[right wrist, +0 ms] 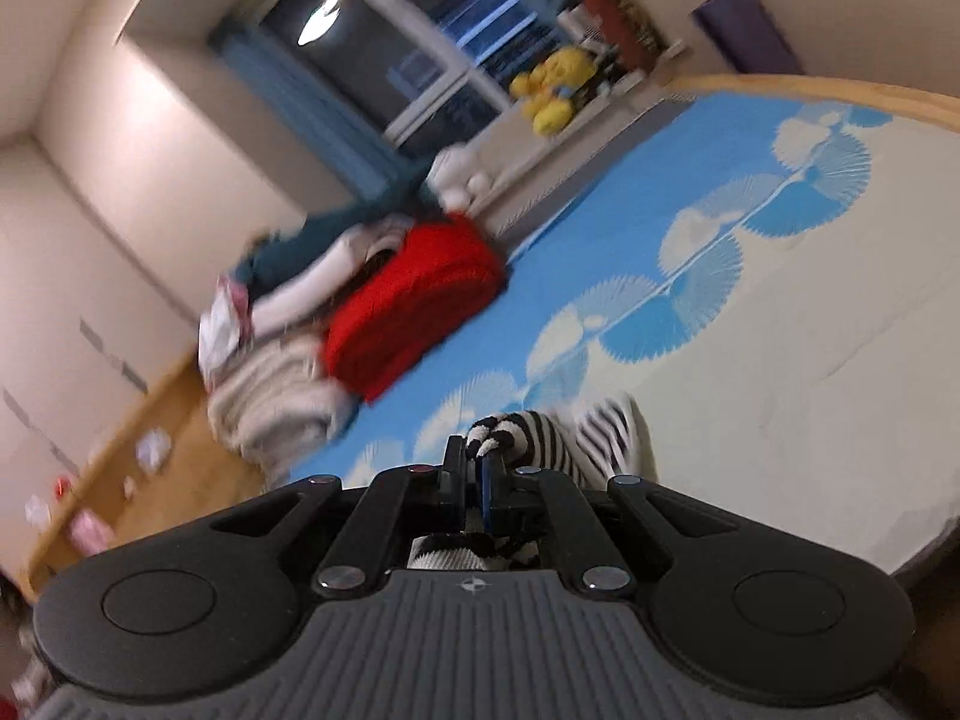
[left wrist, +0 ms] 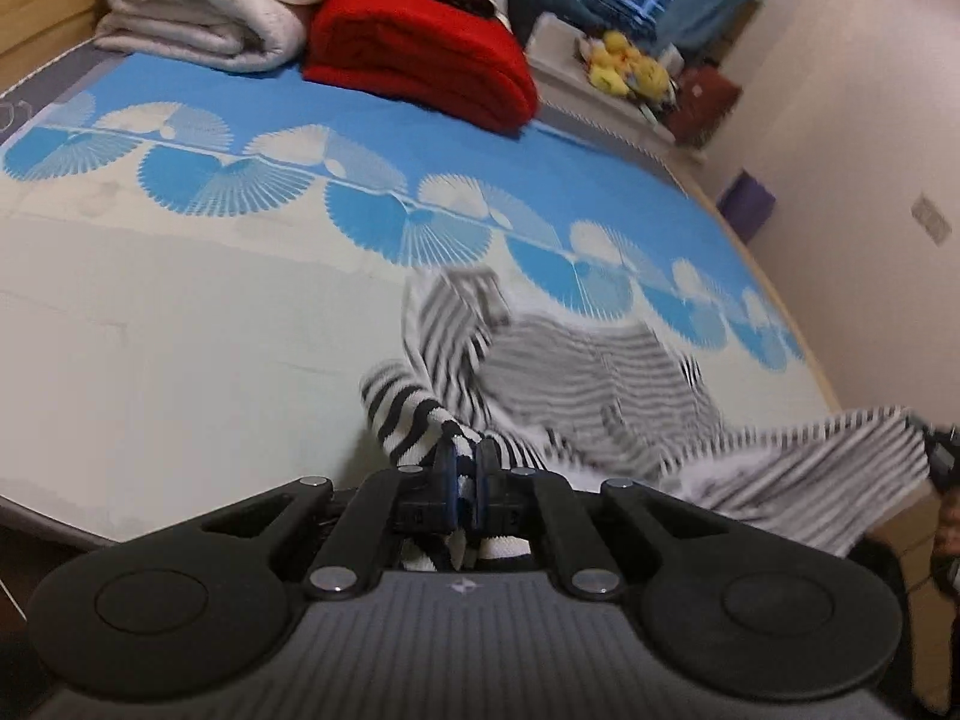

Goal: Fold small clothes

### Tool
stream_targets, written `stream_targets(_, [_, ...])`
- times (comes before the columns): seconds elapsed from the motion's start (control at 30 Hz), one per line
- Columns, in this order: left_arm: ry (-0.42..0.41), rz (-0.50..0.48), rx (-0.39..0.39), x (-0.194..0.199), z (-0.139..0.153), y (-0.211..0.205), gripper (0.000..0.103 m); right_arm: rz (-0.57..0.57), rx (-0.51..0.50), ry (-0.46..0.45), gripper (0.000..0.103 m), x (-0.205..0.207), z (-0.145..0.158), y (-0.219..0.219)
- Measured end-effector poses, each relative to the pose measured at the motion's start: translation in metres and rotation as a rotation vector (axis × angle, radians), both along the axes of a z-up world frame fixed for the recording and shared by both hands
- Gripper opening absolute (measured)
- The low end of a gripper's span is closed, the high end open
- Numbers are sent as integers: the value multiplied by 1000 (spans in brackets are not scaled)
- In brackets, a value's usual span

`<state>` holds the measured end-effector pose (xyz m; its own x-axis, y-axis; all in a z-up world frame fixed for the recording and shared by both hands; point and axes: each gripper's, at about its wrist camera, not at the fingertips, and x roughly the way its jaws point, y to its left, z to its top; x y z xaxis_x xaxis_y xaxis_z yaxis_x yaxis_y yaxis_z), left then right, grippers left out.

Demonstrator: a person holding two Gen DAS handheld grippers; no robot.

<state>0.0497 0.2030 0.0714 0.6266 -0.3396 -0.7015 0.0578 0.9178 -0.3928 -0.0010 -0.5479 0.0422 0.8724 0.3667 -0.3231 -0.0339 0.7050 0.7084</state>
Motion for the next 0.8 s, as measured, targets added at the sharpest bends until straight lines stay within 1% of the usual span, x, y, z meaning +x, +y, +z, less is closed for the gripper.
stream_targets(0.07, [8, 22, 5, 16, -2, 5, 5, -27, 14, 9, 4, 6, -3, -7])
stream_targets(0.13, [30, 56, -2, 41, -10, 9, 5, -47, 11, 34, 4, 24, -9, -10])
stream_targets(0.2, [64, 94, -48, 76, -23, 17, 5, -57, 14, 49, 4, 44, -16, -11])
stream_targets(0.23, [87, 118, -81, 95, -31, 21, 5, -67, 8, 63, 4, 57, -19, -12])
stream_targets(0.27, [99, 132, -91, 113, -37, 24, 5, -77, 5, 80, 4, 74, -22, -13])
stream_targets(0.33, [126, 166, -74, 153, -54, 26, 5, -89, 0, 105, 4, 105, -29, -13])
stream_targets(0.4, [157, 184, -36, 192, -73, 25, 5, -115, -16, 155, 4, 143, -40, -12])
stream_targets(0.5, [218, 208, -58, 234, -113, 29, 6, -148, -30, 241, 4, 198, -64, -13])
stream_targets(0.53, [250, 217, -60, 243, -128, 30, 6, -157, -31, 272, 4, 214, -72, -13])
stream_targets(0.6, [315, 231, -55, 256, -149, 31, 6, -163, -74, 320, 4, 242, -90, -7])
stream_targets(0.67, [322, 221, -39, 262, -155, 29, 6, -169, -113, 360, 4, 261, -109, -1])
stream_targets(0.7, [323, 220, -37, 264, -157, 30, 6, -180, -111, 392, 4, 269, -120, 1])
stream_targets(0.8, [339, 249, -69, 269, -163, 36, 7, -218, -103, 451, 4, 278, -142, -3])
